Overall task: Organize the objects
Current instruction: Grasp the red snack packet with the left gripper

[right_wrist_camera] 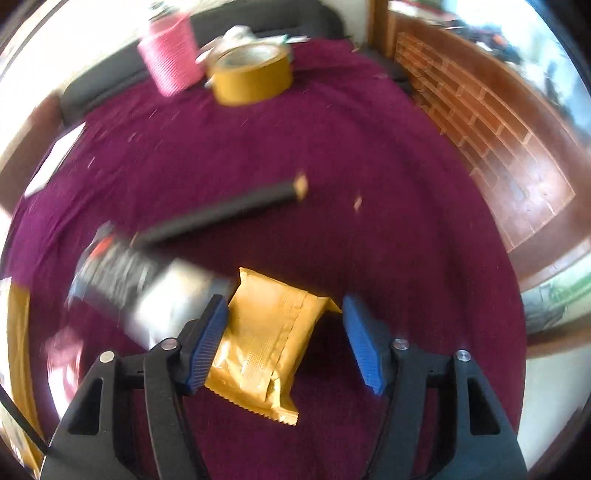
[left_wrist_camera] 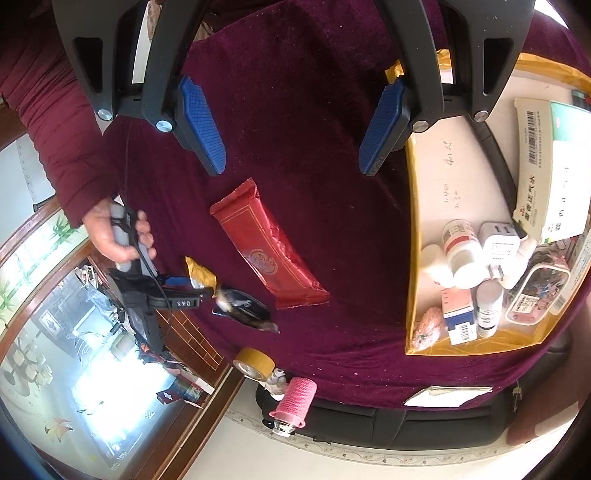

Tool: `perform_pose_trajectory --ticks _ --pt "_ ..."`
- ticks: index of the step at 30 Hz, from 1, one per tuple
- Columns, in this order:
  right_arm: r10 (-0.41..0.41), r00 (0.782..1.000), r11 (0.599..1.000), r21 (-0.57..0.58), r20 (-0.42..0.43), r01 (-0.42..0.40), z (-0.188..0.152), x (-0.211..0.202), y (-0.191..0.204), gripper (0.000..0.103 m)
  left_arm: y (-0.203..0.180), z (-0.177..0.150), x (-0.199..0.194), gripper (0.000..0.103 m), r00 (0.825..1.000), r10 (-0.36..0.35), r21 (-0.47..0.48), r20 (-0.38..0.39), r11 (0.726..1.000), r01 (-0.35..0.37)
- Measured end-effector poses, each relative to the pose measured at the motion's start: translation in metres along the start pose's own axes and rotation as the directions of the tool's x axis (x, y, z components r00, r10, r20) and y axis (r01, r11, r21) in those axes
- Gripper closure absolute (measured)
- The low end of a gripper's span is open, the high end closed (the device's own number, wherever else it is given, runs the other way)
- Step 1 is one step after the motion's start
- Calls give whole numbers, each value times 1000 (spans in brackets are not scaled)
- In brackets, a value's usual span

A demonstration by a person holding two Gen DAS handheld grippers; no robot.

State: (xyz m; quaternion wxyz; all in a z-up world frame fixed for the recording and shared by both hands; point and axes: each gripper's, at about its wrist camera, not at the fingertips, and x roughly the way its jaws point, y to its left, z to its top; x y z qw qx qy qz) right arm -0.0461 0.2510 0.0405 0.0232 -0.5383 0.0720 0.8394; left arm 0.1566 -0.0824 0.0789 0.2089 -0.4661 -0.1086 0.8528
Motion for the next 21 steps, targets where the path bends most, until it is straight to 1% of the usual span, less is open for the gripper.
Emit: perform_pose_trajectory --ticks 3,5,7,9,11,13,15,16,18,21 --pt "41 998 997 -66 -51 -45 -29 -16 0 40 -6 4 5 34 1000 -6 21 -13 1000 6" --pt "46 997 991 -120 -67 -54 -56 -28 2 39 -11 9 12 34 1000 -16 25 -22 1000 17" --pt "55 996 989 -135 -72 -64 -70 -33 -1 38 -19 17 22 34 1000 -19 29 -21 999 20" --pt "91 993 991 -96 -72 -98 -85 -39 -7 39 -27 26 35 34 1000 -5 27 -9 1000 5" --pt "136 989 989 -45 -55 -138 -94 -45 -16 39 -32 37 52 34 1000 15 1 -5 1000 -15" --pt "156 987 987 -20 -26 -156 -97 -48 -19 39 -33 48 69 34 1000 29 -50 -3 998 -29" --pt "170 985 985 -2 2 -170 -103 -52 -21 39 -34 58 85 34 1000 29 -89 1 996 -29" --pt "178 984 984 4 8 -178 -106 -54 -21 39 -35 63 93 34 999 46 -101 0 994 -46" --pt "201 979 979 19 22 -202 -112 -58 -24 39 -38 71 108 34 998 70 -110 -2 991 -70" --pt "226 973 973 34 50 -228 -110 -57 -26 39 -49 79 131 34 991 131 -77 -19 988 -132"
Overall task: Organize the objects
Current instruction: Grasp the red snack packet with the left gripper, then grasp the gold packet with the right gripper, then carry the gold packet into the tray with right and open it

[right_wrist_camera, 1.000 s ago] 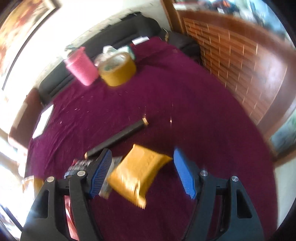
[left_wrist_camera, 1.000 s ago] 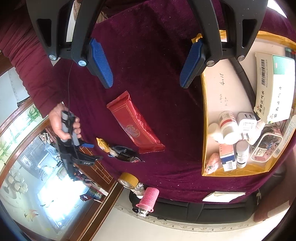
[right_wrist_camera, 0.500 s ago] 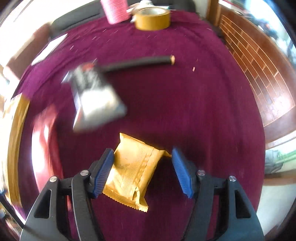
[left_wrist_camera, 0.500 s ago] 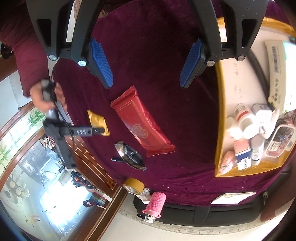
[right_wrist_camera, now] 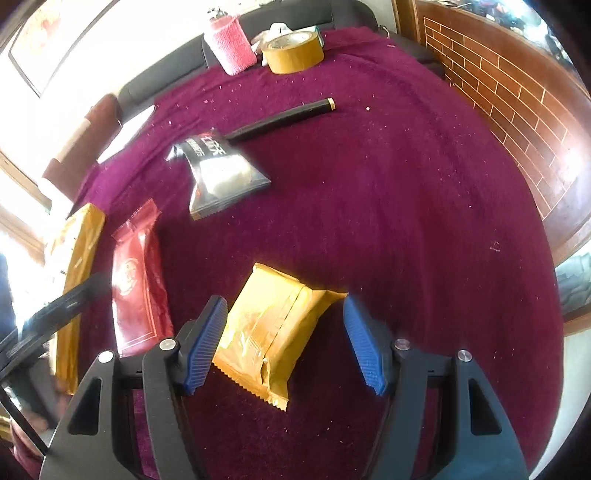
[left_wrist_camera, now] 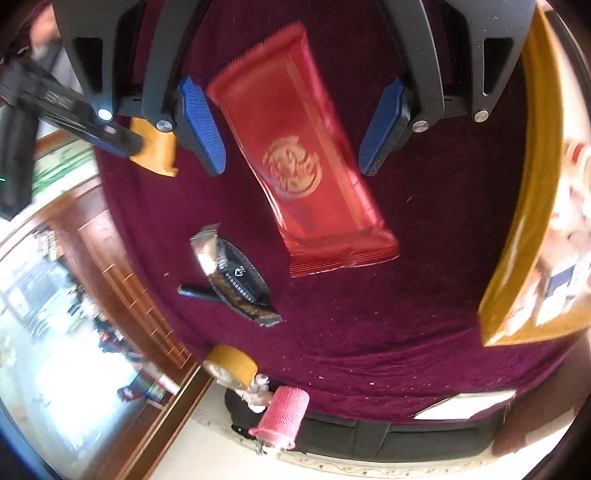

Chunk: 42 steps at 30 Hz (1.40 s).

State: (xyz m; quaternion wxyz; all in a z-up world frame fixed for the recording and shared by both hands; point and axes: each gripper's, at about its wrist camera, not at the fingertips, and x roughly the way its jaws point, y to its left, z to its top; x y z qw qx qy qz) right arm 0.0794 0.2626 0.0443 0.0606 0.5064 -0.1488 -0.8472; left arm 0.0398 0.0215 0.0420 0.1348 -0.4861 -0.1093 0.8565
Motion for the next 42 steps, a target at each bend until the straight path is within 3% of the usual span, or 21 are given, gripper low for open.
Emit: perform_pose_trajectory --ticks 3,6,7,9,10,11,13,15,21,24,26,27,28,31,34,35,37,40,42 --pt "17 1000 1000 18 20 -18 0 -2 -5 39 -13 -1 22 31 995 95 45 -25 995 -93" --pt "31 999 999 29 31 -32 -2 -6 -10 39 -30 -5 38 6 989 146 107 -21 984 -143" --pt "30 999 999 29 34 -31 -2 -6 -11 39 -37 -8 41 2 985 174 146 -12 974 -171" --pt "24 999 999 33 37 -25 -3 -7 -11 39 -51 -18 47 2 968 252 242 15 938 -248" --pt "29 999 999 37 36 -30 -4 -6 -11 39 -50 -21 44 3 977 211 252 26 945 -211" --pt "38 999 998 42 36 -39 -5 -6 -11 38 -50 -25 41 7 978 205 267 40 941 -208" --pt "42 998 998 47 38 -44 -7 -7 -10 38 -46 -28 28 41 981 185 289 54 938 -193" --pt "31 999 999 42 38 -32 -9 -5 -6 38 -38 -28 17 52 991 131 284 22 950 -132" --pt "-12 1000 999 41 15 11 -13 13 14 39 -15 -37 -9 58 999 39 223 0 974 -38" --pt "-113 993 994 17 32 112 -14 22 29 39 -7 -42 -23 60 1000 9 192 10 981 -10" --pt "-183 982 983 -19 51 184 -15 28 39 37 0 -42 -35 70 999 -3 192 39 981 -4" --pt "-221 973 974 -42 65 224 -17 30 44 44 1 -42 -44 81 998 0 200 62 980 -12" --pt "-267 960 960 -62 81 273 -19 32 49 58 3 -42 -51 86 997 -9 207 79 978 -8" --pt "-267 959 958 -85 90 275 -22 31 54 60 11 -37 -62 86 995 -20 208 97 978 -1" --pt "-233 969 969 -64 79 238 -23 26 50 60 26 -34 -64 83 997 -53 174 58 984 43" --pt "-220 972 973 -53 77 224 -24 23 48 60 30 -34 -62 79 997 -60 158 43 986 53" --pt "-197 977 979 -39 83 201 -28 16 46 60 37 -35 -57 48 997 -68 119 20 991 65" --pt "-137 987 990 -28 82 140 -34 12 47 60 38 -37 -44 44 993 -114 75 -26 990 115" --pt "-110 992 994 -17 69 111 -36 14 49 60 29 -36 -32 43 996 -74 103 -42 992 78"
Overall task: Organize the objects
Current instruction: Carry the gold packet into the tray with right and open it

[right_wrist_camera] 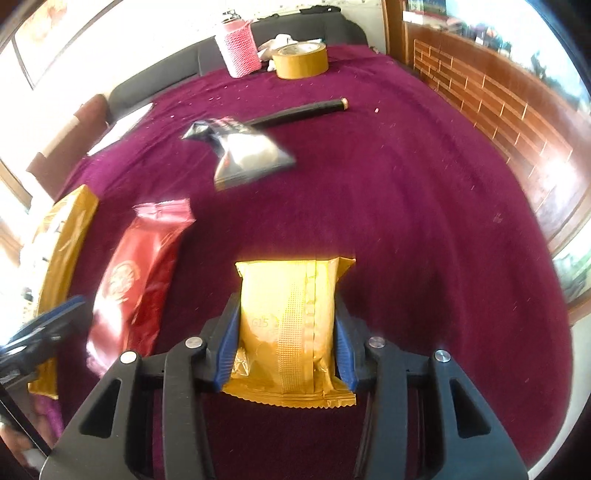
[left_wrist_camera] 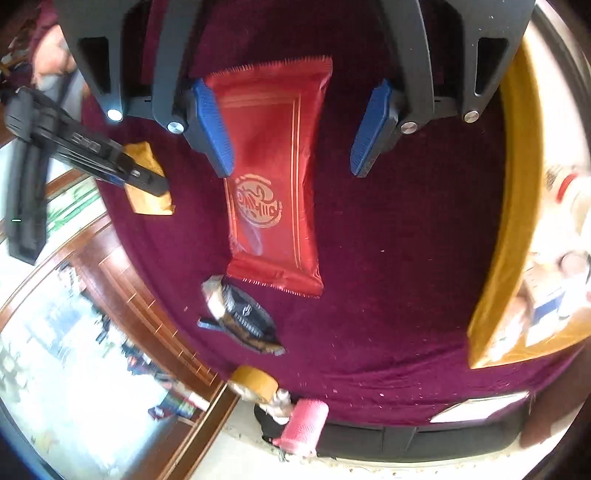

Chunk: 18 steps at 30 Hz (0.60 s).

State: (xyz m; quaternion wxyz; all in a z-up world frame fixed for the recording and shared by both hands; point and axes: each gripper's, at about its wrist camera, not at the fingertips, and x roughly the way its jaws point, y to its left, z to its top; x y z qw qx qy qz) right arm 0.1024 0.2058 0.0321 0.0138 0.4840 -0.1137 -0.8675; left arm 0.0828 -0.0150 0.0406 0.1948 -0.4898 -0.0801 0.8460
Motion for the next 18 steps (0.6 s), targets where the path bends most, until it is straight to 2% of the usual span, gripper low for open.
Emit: perform_pose_trajectory --ticks 3,4,6,7,8,9,10,12,14,16,18 --pt "21 1000 1000 1 -18 -21 -3 5 3 60 -18 3 18 18 1000 31 40 1 999 -31" --pt "27 999 1000 -3 -19 -27 -4 6 5 60 -29 3 22 11 998 65 66 -3 996 -65" --pt "29 1000 1000 -11 -10 -29 -7 6 7 60 -51 0 31 13 995 98 138 3 986 -97" --pt "-24 1000 1000 -5 0 24 -7 6 4 60 -58 -3 36 13 995 98 157 10 983 -99" --pt "-35 999 999 9 13 35 -8 5 -3 60 -62 -5 39 15 996 88 176 15 980 -89" --pt "4 1000 999 35 17 -5 -7 3 -11 60 -67 -8 41 31 998 67 202 18 977 -70" --pt "57 998 995 76 19 -59 -7 2 -22 60 -73 -10 42 60 998 64 230 23 971 -68" --pt "87 996 991 98 19 -88 -7 1 -28 61 -81 -14 46 61 1000 28 254 -5 967 -26" --pt "61 998 995 71 26 -63 -9 1 -22 61 -86 -19 47 64 1000 6 272 -14 962 -2" --pt "44 998 997 55 35 -46 -10 0 -17 61 -84 -22 45 66 1000 -19 258 -17 966 23" --pt "76 996 994 70 43 -79 -11 -2 -18 61 -76 -23 38 71 998 -58 227 -12 972 59"
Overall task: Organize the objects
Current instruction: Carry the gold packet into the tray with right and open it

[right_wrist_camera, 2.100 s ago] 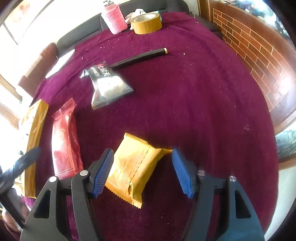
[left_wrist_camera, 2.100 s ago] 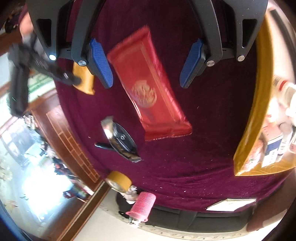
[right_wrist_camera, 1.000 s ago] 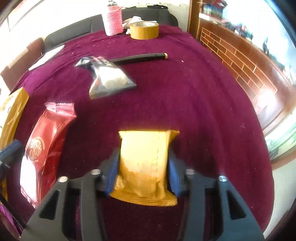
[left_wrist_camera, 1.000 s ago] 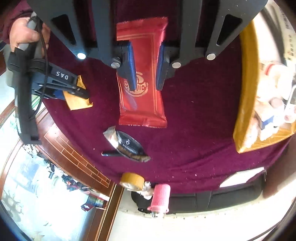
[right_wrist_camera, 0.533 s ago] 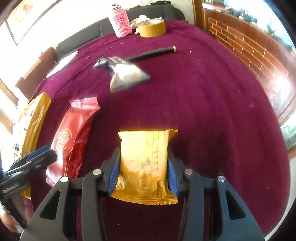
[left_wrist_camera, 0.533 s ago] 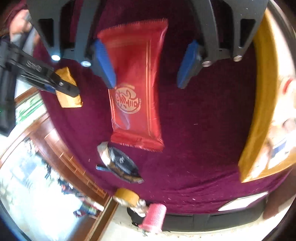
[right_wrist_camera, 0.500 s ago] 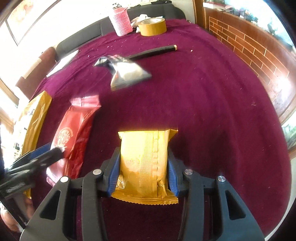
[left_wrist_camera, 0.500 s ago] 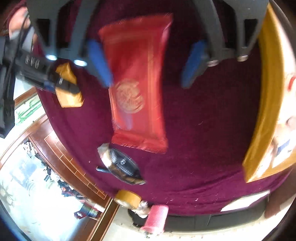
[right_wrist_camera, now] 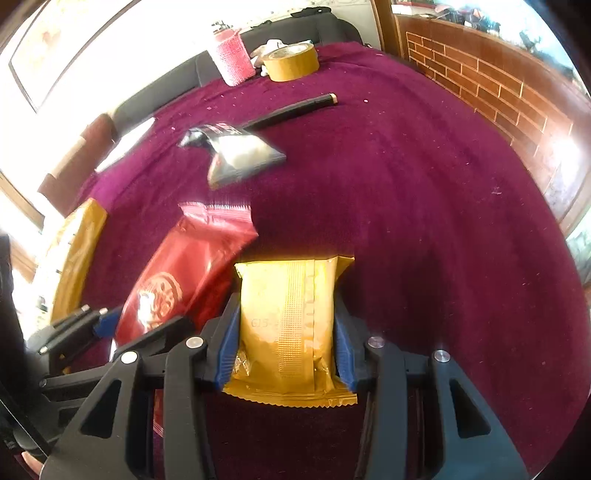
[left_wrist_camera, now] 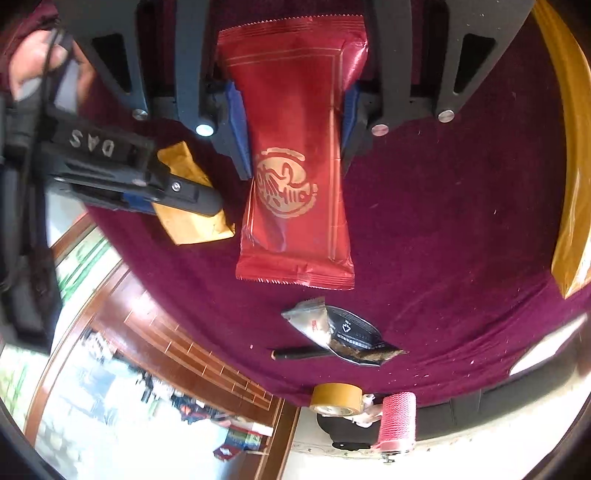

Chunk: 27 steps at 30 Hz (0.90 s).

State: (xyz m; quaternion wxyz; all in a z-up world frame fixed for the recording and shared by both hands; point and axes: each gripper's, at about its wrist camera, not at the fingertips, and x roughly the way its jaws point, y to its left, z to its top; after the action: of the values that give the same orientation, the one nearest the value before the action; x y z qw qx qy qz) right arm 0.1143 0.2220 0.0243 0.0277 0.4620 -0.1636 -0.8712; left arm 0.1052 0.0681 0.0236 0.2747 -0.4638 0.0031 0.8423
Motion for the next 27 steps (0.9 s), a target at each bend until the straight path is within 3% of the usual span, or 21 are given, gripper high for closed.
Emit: perform_pose_trajectory --ticks 2,4,7,15,18,20,22,27 --pt "24 1000 1000 13 14 -24 1 -5 -1 61 10 -1 -14 78 999 -10 -26 35 1000 11" --pt "42 999 999 12 25 -42 2 -10 3 61 19 -1 -31 100 997 -3 -45 75 999 7" --pt "53 998 999 -12 32 -53 6 -12 15 61 36 2 -51 100 993 -11 -83 121 996 21" --pt "85 996 996 -36 19 -84 7 -14 39 61 78 -14 -54 99 994 -96 -255 57 961 107" --pt "125 992 991 -53 32 -123 20 -25 54 61 85 -23 -73 92 992 -86 -278 91 954 109" --pt "173 984 981 -89 32 -170 29 -31 76 61 98 -31 -95 79 992 -50 -315 120 945 86" --pt "228 974 964 -146 16 -223 32 -33 109 61 114 -40 -115 56 990 11 -358 142 933 41" --pt "340 935 895 -270 -99 -354 19 -15 199 61 164 -66 -161 52 975 161 -469 153 880 -72"
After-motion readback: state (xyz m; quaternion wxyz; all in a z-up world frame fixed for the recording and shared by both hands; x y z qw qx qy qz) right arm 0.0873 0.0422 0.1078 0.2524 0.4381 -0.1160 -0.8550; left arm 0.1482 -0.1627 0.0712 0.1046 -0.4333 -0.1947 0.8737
